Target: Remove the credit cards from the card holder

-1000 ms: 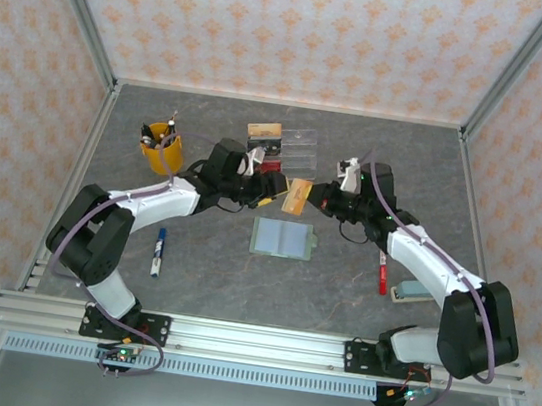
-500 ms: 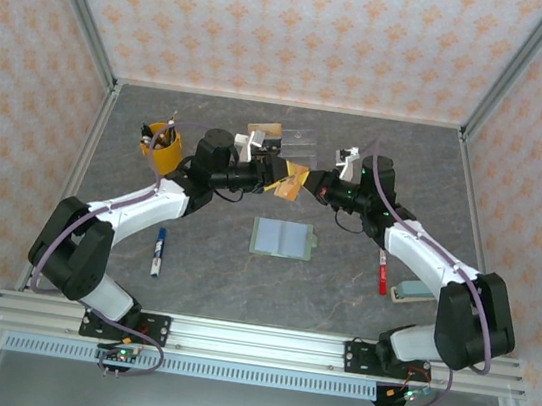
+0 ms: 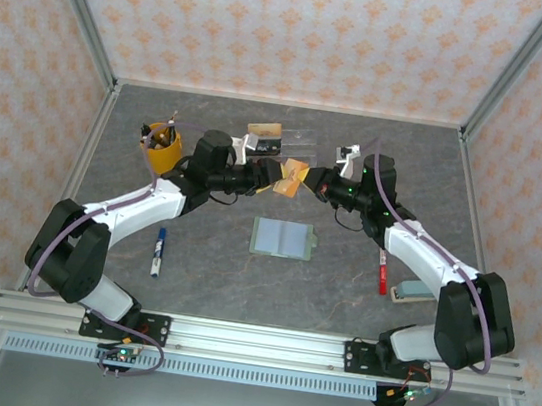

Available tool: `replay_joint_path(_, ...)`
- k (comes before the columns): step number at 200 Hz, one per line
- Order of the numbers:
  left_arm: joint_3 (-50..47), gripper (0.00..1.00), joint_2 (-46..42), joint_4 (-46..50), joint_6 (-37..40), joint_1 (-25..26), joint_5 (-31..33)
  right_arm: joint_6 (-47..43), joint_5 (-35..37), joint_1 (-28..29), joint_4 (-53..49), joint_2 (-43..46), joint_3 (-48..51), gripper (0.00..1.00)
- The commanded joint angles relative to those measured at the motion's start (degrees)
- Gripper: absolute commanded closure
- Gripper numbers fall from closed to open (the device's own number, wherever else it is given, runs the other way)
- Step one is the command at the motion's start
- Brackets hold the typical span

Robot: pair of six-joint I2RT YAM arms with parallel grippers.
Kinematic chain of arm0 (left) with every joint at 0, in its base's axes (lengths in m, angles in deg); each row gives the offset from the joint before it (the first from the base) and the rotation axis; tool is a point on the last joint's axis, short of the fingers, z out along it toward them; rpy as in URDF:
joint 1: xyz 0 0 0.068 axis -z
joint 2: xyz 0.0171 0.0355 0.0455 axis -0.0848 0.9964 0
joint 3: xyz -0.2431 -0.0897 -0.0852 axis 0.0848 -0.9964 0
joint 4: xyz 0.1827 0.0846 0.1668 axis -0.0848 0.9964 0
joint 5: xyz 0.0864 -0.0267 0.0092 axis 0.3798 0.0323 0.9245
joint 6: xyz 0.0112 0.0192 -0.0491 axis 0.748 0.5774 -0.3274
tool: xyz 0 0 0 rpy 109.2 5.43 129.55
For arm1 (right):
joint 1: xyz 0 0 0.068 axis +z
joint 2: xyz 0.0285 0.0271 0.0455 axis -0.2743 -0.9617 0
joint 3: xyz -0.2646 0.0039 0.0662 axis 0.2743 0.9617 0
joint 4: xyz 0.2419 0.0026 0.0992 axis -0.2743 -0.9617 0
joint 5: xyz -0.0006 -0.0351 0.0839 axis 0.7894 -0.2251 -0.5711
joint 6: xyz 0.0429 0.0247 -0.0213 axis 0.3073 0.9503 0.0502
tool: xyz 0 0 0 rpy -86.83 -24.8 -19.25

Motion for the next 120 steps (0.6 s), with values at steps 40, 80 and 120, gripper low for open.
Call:
replay_joint_path(40,-1.0,0.64,1.3,-12.0,-4.6,-0.3,-6.2,1.1,-2.0,-0.4,4.1,-1.8,-0.6,1.00)
replay_joint_path(80,-1.4,0.75,1.3,-14.1,-5.8,-0.3,-6.8,0.9,-2.2,-1.2,3.5,-2.2,0.0,0.98)
replay_joint_path(120,-1.4,0.92,1.4,-15.5,-6.2,-0.3,-8.0,0.7,-2.2,-1.1,3.1,-2.9,0.1,0.95)
